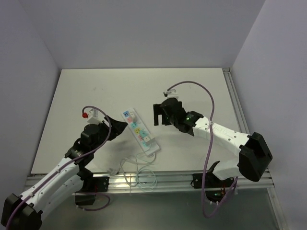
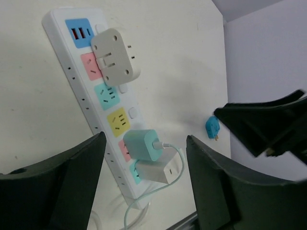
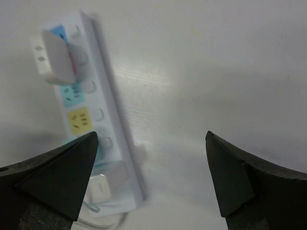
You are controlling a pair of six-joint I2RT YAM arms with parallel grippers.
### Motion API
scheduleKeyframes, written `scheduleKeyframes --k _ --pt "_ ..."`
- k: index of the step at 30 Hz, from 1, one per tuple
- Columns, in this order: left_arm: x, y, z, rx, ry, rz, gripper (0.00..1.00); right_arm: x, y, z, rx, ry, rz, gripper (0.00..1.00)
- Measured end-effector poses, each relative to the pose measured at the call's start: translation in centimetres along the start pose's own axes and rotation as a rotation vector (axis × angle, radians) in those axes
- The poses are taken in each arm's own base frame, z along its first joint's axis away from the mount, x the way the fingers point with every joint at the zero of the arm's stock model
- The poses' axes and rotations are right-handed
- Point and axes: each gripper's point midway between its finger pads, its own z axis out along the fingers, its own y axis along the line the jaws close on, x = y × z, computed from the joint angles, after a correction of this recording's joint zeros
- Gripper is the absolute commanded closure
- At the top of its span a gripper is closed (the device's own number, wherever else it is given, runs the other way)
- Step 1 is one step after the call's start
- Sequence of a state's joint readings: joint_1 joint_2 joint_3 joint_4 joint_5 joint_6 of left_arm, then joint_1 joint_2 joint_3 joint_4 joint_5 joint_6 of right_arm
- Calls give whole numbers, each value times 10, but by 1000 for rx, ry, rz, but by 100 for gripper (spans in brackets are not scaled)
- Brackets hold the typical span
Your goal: Insert the plug
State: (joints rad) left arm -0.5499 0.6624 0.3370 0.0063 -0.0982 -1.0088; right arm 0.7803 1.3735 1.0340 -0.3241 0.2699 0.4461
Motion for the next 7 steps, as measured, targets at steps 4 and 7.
scheduleKeyframes --k 4,7 --pt "3 -6 1 35 35 -37 18 57 -31 -1 67 89 23 0" --pt "2 -18 0 89 49 -69 15 81 -43 -7 63 108 40 0"
